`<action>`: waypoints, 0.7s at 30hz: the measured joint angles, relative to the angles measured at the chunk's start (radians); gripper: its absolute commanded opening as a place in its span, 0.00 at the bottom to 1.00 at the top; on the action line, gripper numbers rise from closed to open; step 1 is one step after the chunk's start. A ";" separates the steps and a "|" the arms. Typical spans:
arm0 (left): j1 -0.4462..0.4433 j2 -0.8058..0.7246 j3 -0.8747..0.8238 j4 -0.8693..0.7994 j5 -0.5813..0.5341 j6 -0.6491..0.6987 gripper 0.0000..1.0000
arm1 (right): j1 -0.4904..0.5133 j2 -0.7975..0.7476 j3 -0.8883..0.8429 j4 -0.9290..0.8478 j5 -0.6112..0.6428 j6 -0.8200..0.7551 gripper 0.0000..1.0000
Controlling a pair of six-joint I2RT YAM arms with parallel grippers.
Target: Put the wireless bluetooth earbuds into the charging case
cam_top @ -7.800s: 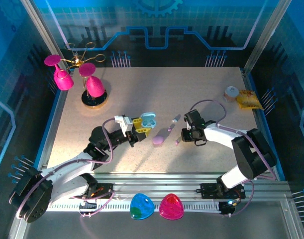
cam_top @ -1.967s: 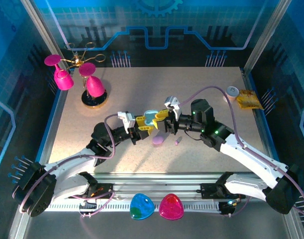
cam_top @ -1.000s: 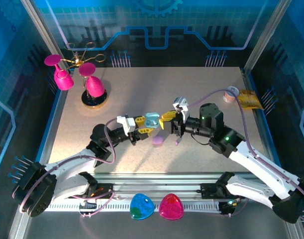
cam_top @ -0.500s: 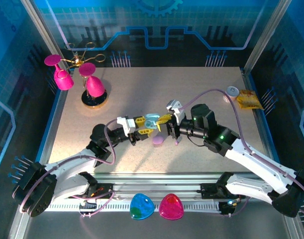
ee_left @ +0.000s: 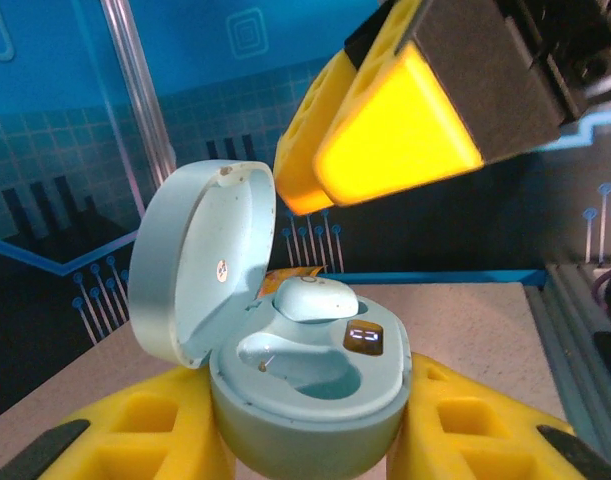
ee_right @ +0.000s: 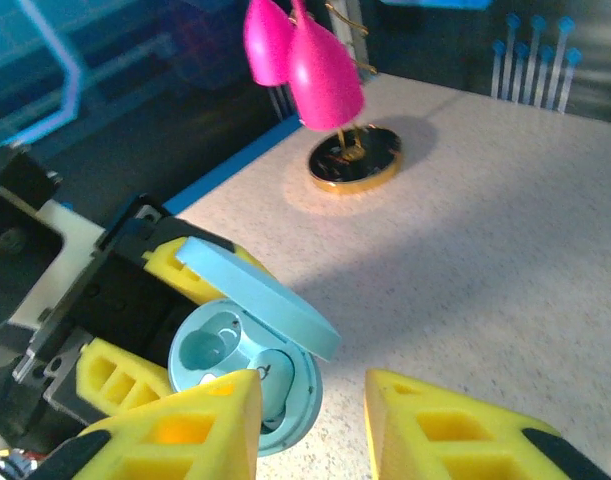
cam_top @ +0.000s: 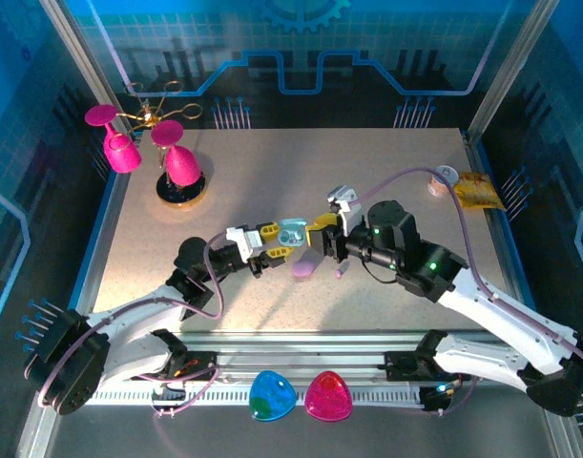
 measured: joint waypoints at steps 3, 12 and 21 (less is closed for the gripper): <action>0.000 0.007 0.000 -0.023 -0.025 0.031 0.20 | 0.038 0.051 0.066 -0.065 0.083 0.041 0.30; 0.000 0.013 0.000 -0.052 -0.068 0.082 0.20 | 0.100 0.181 0.195 -0.209 0.186 0.110 0.29; 0.000 0.013 0.000 -0.062 -0.074 0.086 0.20 | 0.110 0.248 0.249 -0.275 0.188 0.131 0.23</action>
